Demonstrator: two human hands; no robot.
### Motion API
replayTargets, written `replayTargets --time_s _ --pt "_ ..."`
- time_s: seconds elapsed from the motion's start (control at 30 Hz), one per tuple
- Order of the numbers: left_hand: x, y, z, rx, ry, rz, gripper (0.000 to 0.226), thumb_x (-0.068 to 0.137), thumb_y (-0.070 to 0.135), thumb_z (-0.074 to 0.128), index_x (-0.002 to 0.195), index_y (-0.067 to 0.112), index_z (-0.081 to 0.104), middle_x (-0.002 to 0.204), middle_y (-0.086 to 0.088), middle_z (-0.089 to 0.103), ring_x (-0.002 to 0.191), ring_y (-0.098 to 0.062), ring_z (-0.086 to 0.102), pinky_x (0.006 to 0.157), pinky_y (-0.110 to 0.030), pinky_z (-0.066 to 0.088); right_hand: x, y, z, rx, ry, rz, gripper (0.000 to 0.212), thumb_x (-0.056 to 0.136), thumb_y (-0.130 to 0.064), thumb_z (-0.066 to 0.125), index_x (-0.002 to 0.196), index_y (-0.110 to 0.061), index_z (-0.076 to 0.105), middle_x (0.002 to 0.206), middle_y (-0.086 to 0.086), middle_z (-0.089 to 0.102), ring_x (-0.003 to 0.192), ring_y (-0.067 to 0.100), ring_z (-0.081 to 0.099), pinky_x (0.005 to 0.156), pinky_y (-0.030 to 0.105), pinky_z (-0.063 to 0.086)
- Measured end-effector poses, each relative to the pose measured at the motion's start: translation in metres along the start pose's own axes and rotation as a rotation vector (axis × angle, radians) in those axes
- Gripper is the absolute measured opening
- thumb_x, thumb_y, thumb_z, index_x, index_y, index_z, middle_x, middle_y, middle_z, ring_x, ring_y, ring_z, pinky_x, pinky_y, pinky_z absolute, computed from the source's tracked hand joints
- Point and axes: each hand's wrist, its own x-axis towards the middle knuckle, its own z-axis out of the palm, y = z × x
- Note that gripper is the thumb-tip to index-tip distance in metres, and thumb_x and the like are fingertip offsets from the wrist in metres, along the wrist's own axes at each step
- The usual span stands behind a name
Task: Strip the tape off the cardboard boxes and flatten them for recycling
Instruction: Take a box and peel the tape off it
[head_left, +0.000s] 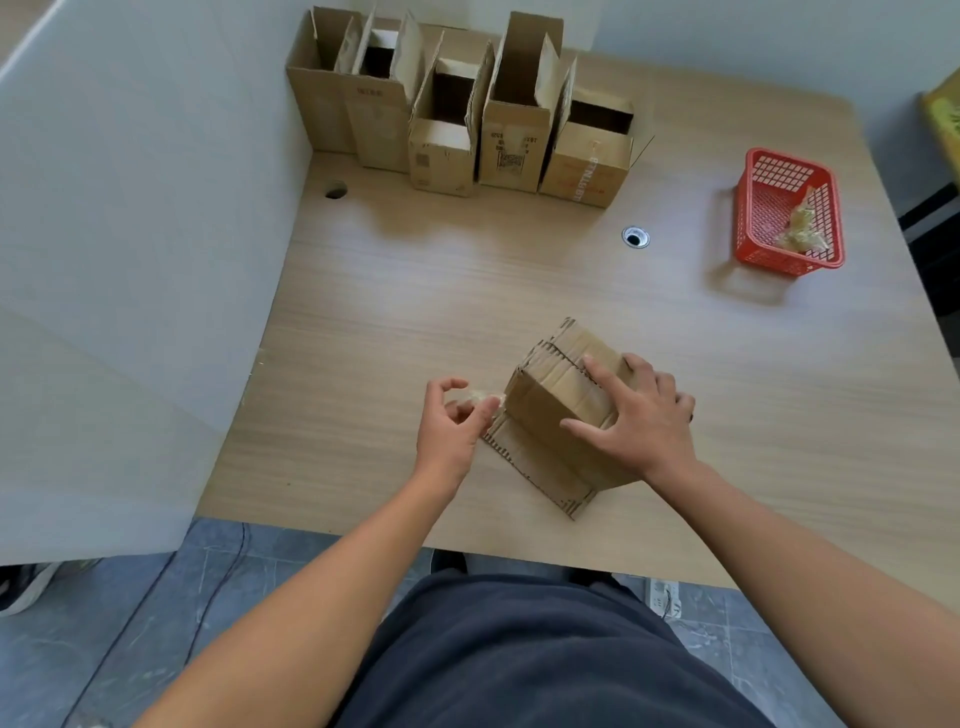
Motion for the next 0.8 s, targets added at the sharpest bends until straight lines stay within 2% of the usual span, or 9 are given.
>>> replayTargets --time_s 0.1,0.17,0.23,0.37,0.47,0.57,0.63,0.7,0.8 --pt "0.009 0.016 0.025 0.212 -0.029 0.151 0.025 0.084 0.034 0.082 0.097 0.04 0.061 0.092 0.004 0.068 0.08 -0.004 0.064 0.074 -0.021 0.054 -0.001 0.015 -0.009 0.004 0.022 0.016 0.092 0.065 -0.099 0.037 0.149 -0.063 0.026 0.158 0.0 0.029 0.132 0.031 0.037 0.099 0.05 0.034" --pt "0.019 0.028 0.051 0.277 -0.065 0.209 0.024 0.087 0.025 0.079 0.098 0.04 0.065 0.101 0.007 0.063 0.079 0.003 0.061 0.074 -0.014 0.05 0.003 0.032 -0.016 0.031 0.047 0.08 0.091 0.065 -0.098 0.041 0.148 -0.063 0.027 0.159 -0.001 0.027 0.134 0.032 0.037 0.101 0.051 0.035" --pt "0.025 0.039 0.081 0.324 -0.124 0.225 0.025 0.089 0.018 0.078 0.104 0.036 0.068 0.113 0.006 0.053 0.082 0.003 0.061 0.076 -0.009 0.049 0.005 0.056 -0.023 0.03 0.06 0.143 0.091 0.065 -0.098 0.041 0.148 -0.063 0.027 0.16 0.0 0.027 0.135 0.033 0.037 0.102 0.052 0.036" --pt "0.035 0.063 0.141 0.343 -0.254 0.161 0.025 0.091 0.013 0.075 0.113 0.025 0.07 0.123 0.001 0.04 0.086 -0.01 0.066 0.079 -0.007 0.049 0.011 0.119 -0.037 0.042 0.068 0.25 0.091 0.066 -0.099 0.037 0.148 -0.061 0.026 0.16 0.002 0.028 0.135 0.035 0.038 0.101 0.055 0.038" --pt "0.047 0.082 0.192 0.362 -0.344 0.194 0.02 0.096 0.017 0.071 0.111 0.029 0.071 0.126 -0.004 0.051 0.081 -0.007 0.07 0.078 -0.01 0.05 0.018 0.174 -0.046 0.053 0.086 0.331 0.094 0.063 -0.102 0.029 0.148 -0.061 0.024 0.159 0.002 0.029 0.134 0.035 0.039 0.1 0.055 0.039" --pt "0.061 0.102 0.256 0.355 -0.373 0.25 0.023 0.095 0.019 0.071 0.114 0.029 0.066 0.107 -0.003 0.068 0.084 -0.016 0.072 0.08 -0.026 0.059 0.031 0.229 -0.054 0.063 0.117 0.413 0.095 0.062 -0.103 0.025 0.147 -0.062 0.024 0.158 0.002 0.031 0.133 0.034 0.04 0.098 0.055 0.039" --pt "0.072 0.114 0.303 0.378 -0.367 0.284 0.029 0.093 0.021 0.073 0.118 0.029 0.06 0.106 0.003 0.065 0.086 -0.019 0.07 0.081 -0.034 0.06 0.042 0.264 -0.058 0.086 0.129 0.452 0.094 0.062 -0.103 0.024 0.147 -0.063 0.022 0.158 0.002 0.031 0.132 0.034 0.04 0.097 0.055 0.039" --pt "0.086 0.123 0.348 0.407 -0.353 0.306 0.035 0.091 0.024 0.075 0.117 0.032 0.054 0.106 0.005 0.062 0.083 -0.016 0.066 0.077 -0.035 0.058 0.056 0.295 -0.06 0.103 0.124 0.472 0.094 0.063 -0.103 0.022 0.147 -0.062 0.02 0.157 0.003 0.031 0.132 0.034 0.04 0.097 0.055 0.038" --pt "0.117 0.126 0.413 0.507 -0.352 0.354 0.024 0.089 0.029 0.076 0.103 0.032 0.057 0.101 0.01 0.065 0.085 -0.019 0.065 0.078 -0.037 0.056 0.082 0.336 -0.059 0.121 0.128 0.487 0.095 0.064 -0.102 0.021 0.148 -0.06 0.02 0.156 0.004 0.031 0.13 0.035 0.041 0.096 0.056 0.039"
